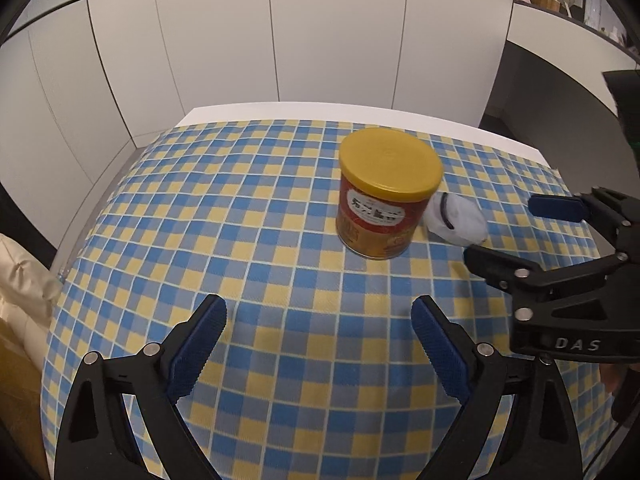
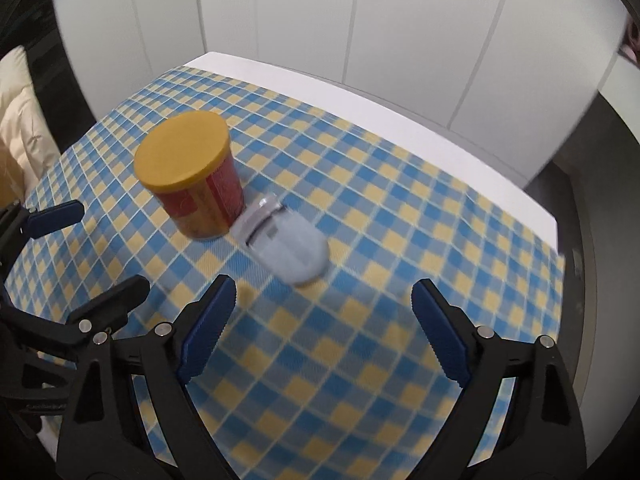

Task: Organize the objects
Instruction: 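Grasp the yellow-lidded jar with the left tool while the right tool grasps the white item, then lift the jar with the left tool while the right tool lifts the white item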

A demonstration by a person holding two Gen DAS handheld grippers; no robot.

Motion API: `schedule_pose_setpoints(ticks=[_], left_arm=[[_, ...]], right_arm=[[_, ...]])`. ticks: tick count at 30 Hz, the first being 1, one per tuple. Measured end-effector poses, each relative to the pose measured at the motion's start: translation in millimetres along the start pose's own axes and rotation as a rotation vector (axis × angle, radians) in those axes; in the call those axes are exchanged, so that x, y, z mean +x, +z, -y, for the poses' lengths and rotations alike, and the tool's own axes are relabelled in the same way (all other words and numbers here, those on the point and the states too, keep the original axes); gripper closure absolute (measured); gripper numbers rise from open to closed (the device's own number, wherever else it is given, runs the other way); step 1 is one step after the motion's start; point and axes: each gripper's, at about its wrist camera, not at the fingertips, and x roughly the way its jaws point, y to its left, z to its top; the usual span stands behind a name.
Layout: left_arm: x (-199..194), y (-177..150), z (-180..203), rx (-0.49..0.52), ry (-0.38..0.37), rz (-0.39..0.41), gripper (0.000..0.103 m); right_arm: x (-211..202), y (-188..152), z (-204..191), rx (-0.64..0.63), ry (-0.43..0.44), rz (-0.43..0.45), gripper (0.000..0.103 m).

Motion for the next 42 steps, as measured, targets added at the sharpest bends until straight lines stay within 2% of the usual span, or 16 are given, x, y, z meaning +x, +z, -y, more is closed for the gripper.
schedule_pose_setpoints(ticks=[4, 11, 14, 17, 19, 29, 32, 33, 35, 38, 42], left_arm=[[12, 0, -1, -0.023, 0.002, -0.012, 0.010], [19, 5, -2, -0.038, 0.007, 0.003, 0.009], [23, 8, 2, -0.019, 0.009, 0.013, 0.009], [25, 13, 7, -0.003, 0.009, 0.029, 0.009], [27, 17, 10, 0.000, 0.001, 0.031, 0.009], [36, 35, 34, 0.063, -0.012, 0.053, 0.009], [46, 45, 40, 0.039, -0.024, 0.036, 0.010], [48, 47, 40, 0.026, -0.031, 0.036, 0.012], [52, 51, 39, 0.003, -0.040, 0.026, 0.024], [53, 54, 38, -0.012, -0.053, 0.008, 0.048], [42, 51, 36, -0.007, -0.046, -0.016, 0.049]], right_arm=[[16, 8, -4, -0.022, 0.027, -0.009, 0.021], [27, 20, 0, -0.007, 0.073, 0.017, 0.027], [31, 25, 0, -0.017, 0.093, 0.019, 0.036], [32, 28, -1, -0.028, 0.101, 0.025, 0.050], [33, 30, -1, -0.027, 0.096, 0.026, 0.064], [32, 26, 20, 0.064, 0.071, 0.016, 0.065], [27, 23, 26, 0.092, 0.064, 0.013, 0.065], [24, 21, 29, 0.103, 0.064, 0.010, 0.065], [23, 19, 30, 0.126, 0.069, 0.001, 0.065], [17, 13, 30, 0.139, 0.064, -0.008, 0.065], [6, 4, 31, 0.175, 0.059, -0.015, 0.065]])
